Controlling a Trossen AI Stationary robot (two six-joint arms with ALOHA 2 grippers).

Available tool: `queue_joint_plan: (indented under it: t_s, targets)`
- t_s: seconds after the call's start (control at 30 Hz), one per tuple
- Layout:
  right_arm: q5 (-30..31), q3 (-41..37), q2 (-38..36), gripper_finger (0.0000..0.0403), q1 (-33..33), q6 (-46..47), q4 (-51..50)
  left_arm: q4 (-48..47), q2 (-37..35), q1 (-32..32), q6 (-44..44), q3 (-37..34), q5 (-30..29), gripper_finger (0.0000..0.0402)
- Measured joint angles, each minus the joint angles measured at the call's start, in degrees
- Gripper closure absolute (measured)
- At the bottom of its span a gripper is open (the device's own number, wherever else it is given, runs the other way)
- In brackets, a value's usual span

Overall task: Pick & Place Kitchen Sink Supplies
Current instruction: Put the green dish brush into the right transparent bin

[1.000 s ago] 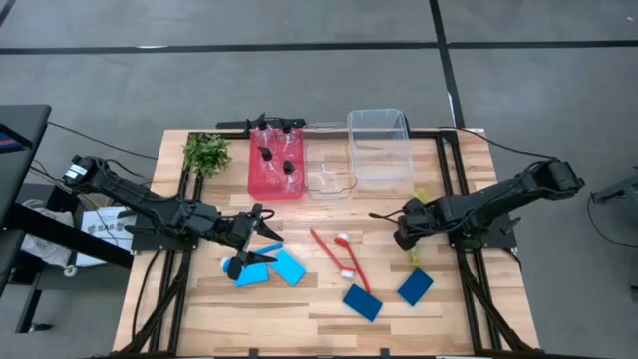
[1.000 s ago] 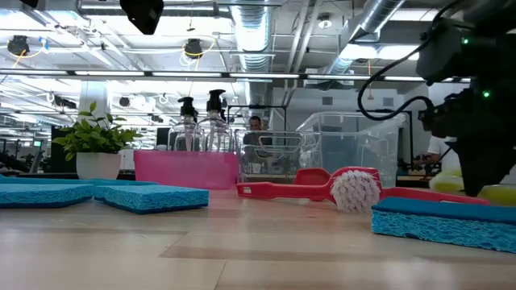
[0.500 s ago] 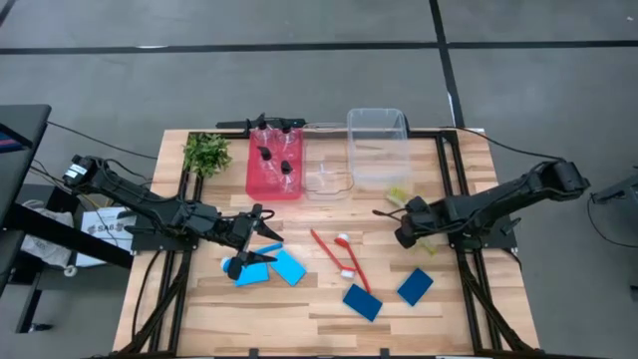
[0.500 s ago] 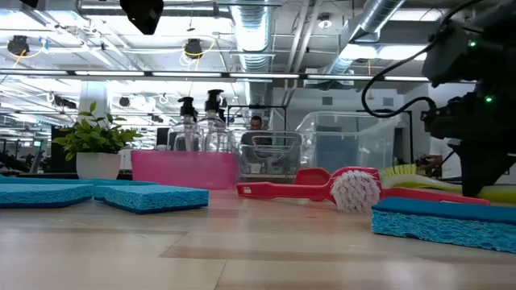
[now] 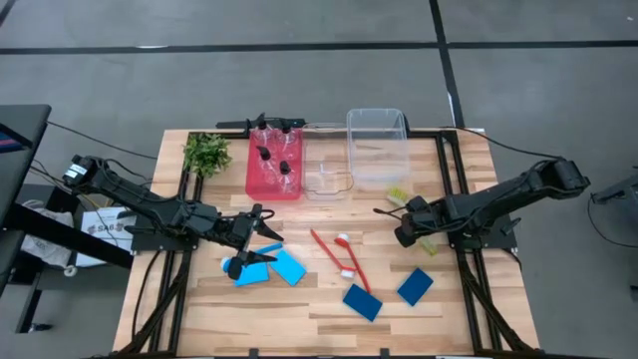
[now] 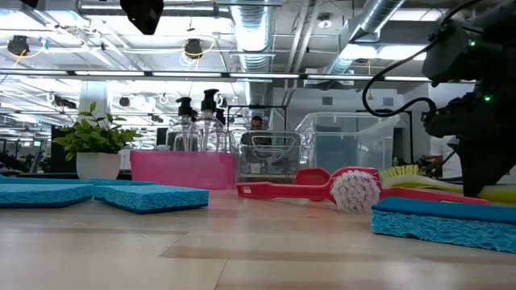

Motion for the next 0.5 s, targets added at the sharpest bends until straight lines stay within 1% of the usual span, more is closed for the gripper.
queue_joint_plan:
  t_s: [0.27,0.43,0.5]
  targets:
    - [-3.6,0.1,0.0,0.0350,0.8,0.8,0.0,0.0,0.0,0.0,0.0,0.0,0.0,0.0151]
    - [-6.4,1.3,0.0,0.0353,3.9,3.1,-0.8,0.0,0.0,0.0,0.0,0.0,0.0,0.0151]
    - [-6.2,2.1,0.1,0.0354,5.3,3.7,-1.2,0.0,0.0,0.0,0.0,0.0,0.0,0.0151]
